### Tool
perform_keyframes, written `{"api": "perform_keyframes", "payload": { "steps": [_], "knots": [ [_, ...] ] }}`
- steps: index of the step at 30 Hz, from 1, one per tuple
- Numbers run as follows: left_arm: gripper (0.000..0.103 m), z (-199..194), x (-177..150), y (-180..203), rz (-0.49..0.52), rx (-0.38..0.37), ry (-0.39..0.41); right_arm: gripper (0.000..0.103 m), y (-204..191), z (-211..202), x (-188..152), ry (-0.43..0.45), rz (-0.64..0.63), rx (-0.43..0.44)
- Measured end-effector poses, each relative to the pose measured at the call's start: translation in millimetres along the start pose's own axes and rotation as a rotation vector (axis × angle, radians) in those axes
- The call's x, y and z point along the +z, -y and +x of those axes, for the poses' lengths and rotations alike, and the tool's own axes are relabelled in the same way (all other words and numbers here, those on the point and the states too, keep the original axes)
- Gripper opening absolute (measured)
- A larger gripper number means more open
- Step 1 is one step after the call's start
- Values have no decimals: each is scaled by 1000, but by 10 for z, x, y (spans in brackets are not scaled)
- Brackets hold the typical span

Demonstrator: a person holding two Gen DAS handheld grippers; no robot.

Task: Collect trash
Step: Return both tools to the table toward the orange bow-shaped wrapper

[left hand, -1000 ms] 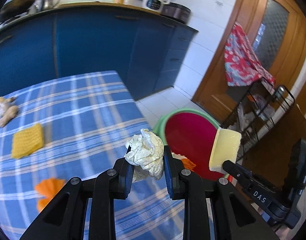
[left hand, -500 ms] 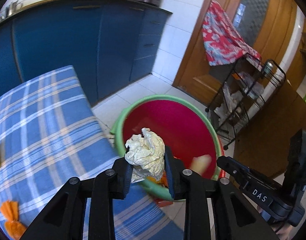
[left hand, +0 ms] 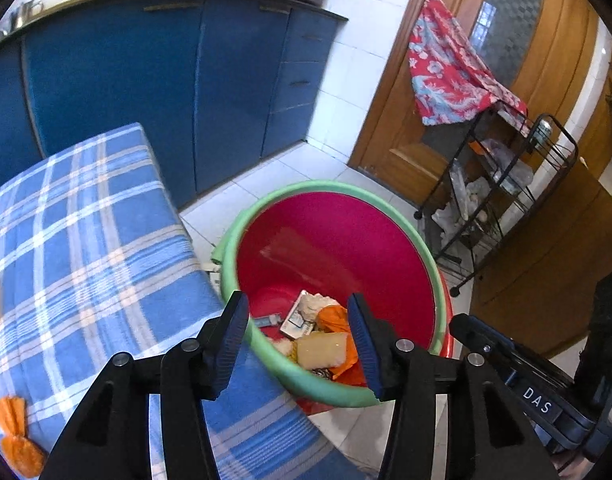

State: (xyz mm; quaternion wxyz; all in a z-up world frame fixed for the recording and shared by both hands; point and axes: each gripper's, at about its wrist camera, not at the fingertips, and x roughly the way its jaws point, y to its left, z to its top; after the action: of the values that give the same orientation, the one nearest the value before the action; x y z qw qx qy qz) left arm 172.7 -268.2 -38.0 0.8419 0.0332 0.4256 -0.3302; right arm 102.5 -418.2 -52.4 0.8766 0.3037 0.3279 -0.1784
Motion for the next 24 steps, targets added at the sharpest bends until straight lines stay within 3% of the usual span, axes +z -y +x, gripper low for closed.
{"api": "perform_keyframes", "payload": {
  "steps": [24],
  "knots": [
    [53,-880,-323,-620,-130,147,95,52,-577,-402,-154,50,-80,84]
  ]
}}
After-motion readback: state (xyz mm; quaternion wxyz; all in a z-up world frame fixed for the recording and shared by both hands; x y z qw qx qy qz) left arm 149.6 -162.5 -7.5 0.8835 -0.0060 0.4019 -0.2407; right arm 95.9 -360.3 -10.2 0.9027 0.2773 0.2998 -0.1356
